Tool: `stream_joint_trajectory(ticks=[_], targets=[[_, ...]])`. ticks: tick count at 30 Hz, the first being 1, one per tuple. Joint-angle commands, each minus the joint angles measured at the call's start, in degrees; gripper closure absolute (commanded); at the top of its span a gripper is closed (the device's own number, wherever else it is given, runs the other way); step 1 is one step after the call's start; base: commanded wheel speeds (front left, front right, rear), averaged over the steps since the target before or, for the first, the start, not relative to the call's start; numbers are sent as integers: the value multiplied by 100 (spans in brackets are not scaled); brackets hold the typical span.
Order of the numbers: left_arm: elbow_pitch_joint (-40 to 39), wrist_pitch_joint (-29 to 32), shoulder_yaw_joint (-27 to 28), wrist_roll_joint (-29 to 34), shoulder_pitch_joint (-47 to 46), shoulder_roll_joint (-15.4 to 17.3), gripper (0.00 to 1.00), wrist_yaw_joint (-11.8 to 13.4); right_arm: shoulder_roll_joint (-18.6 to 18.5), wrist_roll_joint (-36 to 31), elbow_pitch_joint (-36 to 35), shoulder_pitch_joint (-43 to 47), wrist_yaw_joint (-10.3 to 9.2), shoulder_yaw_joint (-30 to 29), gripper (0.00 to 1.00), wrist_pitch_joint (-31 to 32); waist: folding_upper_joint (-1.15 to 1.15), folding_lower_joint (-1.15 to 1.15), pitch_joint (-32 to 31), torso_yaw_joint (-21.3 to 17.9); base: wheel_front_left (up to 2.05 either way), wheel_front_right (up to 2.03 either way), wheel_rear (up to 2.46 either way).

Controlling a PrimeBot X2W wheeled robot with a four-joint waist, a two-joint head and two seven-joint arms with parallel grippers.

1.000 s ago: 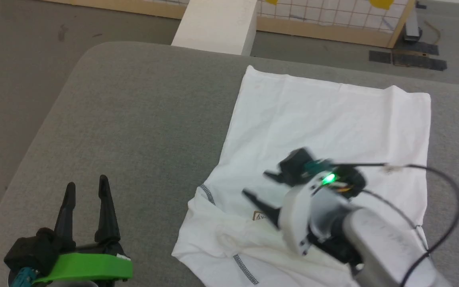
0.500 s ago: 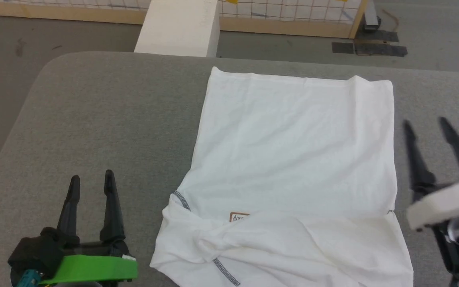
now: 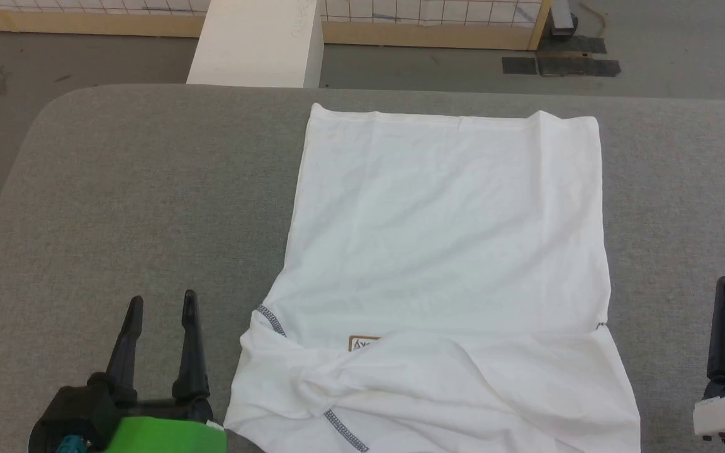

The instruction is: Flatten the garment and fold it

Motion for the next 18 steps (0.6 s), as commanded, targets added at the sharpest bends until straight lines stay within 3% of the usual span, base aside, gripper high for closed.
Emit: stream_joint_trajectory(ticks=[1, 9, 18], targets=[[8, -45, 16, 55, 2, 3, 0, -36, 5, 15, 7, -38, -8, 27, 0, -69, 0, 0, 12, -14, 0, 0, 0], [-168, 366, 86, 83, -679, 423, 0, -239, 5, -37, -193, -208, -8, -5, 0, -58, 0, 0, 255, -79, 0, 0, 0], [-63, 1893, -24, -97, -2737, 1133, 0, -752, 6, 18, -526, -471, -8, 120, 0, -11, 0, 0, 978, -127, 0, 0, 0]])
